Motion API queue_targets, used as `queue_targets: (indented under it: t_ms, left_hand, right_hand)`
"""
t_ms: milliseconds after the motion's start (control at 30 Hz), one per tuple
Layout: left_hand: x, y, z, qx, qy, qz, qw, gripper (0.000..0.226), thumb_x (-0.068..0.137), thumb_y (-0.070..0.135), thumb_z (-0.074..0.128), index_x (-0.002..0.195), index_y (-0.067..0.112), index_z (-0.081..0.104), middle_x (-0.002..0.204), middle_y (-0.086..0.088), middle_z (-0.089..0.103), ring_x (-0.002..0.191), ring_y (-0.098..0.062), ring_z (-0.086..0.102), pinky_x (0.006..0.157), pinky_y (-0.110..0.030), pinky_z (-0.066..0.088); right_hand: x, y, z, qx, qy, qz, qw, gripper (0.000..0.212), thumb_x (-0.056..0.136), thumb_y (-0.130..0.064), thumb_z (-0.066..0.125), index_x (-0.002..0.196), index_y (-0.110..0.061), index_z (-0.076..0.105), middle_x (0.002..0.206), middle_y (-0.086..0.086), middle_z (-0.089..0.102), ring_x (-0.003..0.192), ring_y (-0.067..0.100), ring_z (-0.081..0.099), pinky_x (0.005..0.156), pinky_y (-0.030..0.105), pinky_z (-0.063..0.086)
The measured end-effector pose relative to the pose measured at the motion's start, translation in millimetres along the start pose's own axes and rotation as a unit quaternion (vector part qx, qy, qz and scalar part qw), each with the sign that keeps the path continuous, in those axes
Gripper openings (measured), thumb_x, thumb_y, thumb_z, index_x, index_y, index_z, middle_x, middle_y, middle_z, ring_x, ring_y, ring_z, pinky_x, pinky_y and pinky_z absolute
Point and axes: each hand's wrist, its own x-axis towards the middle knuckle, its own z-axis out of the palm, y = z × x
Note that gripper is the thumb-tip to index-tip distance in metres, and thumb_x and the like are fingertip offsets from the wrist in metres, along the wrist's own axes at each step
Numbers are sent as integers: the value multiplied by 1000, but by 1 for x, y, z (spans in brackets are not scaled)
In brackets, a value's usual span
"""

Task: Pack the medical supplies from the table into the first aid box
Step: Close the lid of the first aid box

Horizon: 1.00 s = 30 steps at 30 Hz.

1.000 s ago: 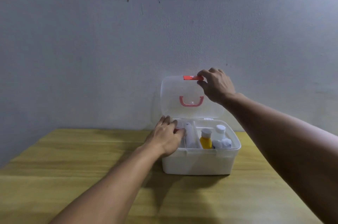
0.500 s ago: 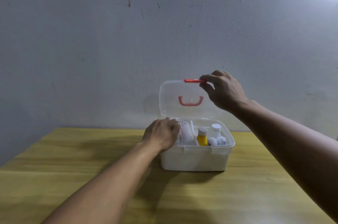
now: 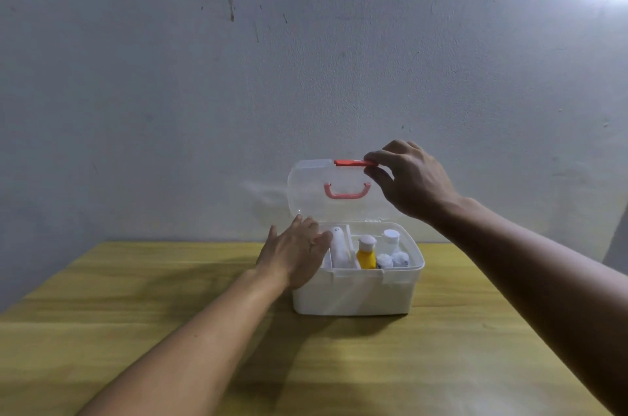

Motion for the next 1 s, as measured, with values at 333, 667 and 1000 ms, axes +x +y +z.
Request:
queue_targets:
  t_ms: [333,667,1000]
  left_hand:
    - [-26,-1,-15,-371,255,-129,884,54,97,44,32,136,11,50,144,-5,49,133,-18,44,103,-23,31]
    - [-42,-5,-10,-243,90,-70,963,84,77,48,71,147,17,37,157,6,29,143,-8,30,112,-21,23]
    - [-42,-11,-7,-184,95,-63,976,122,43,60,86,148,24,34,156,10,30,141,-9,33,115,-29,31]
  right_hand:
    - [-78,-29,-28,18,-127,-57,990,20,90,-33,60,101,-23,74,110,0,71,93,19,64,71,33,54]
    - [-115,-29,-11,71,-135,18,988,59,80,-64,54,123,-25,60,136,-2,56,125,17,49,94,36,47]
    - [-120,-16,15,5,-152,30,988,76,80,-65,57,144,-29,36,152,-2,39,142,21,32,105,41,42]
